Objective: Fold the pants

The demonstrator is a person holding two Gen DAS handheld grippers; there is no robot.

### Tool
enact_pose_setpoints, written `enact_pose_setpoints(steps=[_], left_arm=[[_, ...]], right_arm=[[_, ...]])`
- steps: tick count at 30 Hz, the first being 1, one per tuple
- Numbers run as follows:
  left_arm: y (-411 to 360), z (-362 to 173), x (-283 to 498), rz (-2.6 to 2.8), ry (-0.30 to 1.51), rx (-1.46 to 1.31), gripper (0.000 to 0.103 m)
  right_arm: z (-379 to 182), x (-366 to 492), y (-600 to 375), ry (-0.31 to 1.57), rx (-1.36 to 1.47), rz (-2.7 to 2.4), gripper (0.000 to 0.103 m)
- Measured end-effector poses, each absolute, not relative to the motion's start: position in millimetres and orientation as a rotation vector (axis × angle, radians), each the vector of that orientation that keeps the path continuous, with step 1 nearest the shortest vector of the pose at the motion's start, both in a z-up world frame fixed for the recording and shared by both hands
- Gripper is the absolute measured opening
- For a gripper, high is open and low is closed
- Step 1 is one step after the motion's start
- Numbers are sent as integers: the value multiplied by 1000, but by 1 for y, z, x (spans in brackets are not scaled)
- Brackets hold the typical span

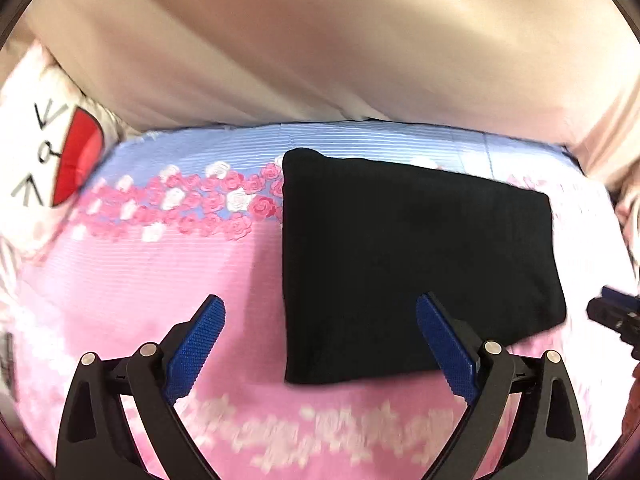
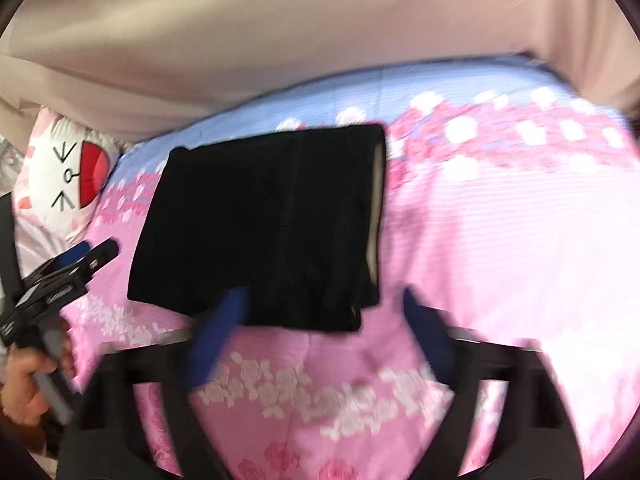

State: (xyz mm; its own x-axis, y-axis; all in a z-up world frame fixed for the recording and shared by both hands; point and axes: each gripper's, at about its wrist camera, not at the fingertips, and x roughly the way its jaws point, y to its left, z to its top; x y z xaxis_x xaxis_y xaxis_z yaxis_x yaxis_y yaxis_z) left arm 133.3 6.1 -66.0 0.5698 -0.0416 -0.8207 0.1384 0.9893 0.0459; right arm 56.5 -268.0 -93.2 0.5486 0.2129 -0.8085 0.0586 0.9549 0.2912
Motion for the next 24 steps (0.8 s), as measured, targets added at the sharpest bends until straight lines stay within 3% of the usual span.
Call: enact_pose_setpoints(steps=[12,24], left_arm=[[-35,-20,66,-101,912,148,95],[-35,-33,56,-61,933,179,95]], right_arm=[[-21,0,-223,826,218,18,93],[-19,-10,-210,786,202,-66,93]])
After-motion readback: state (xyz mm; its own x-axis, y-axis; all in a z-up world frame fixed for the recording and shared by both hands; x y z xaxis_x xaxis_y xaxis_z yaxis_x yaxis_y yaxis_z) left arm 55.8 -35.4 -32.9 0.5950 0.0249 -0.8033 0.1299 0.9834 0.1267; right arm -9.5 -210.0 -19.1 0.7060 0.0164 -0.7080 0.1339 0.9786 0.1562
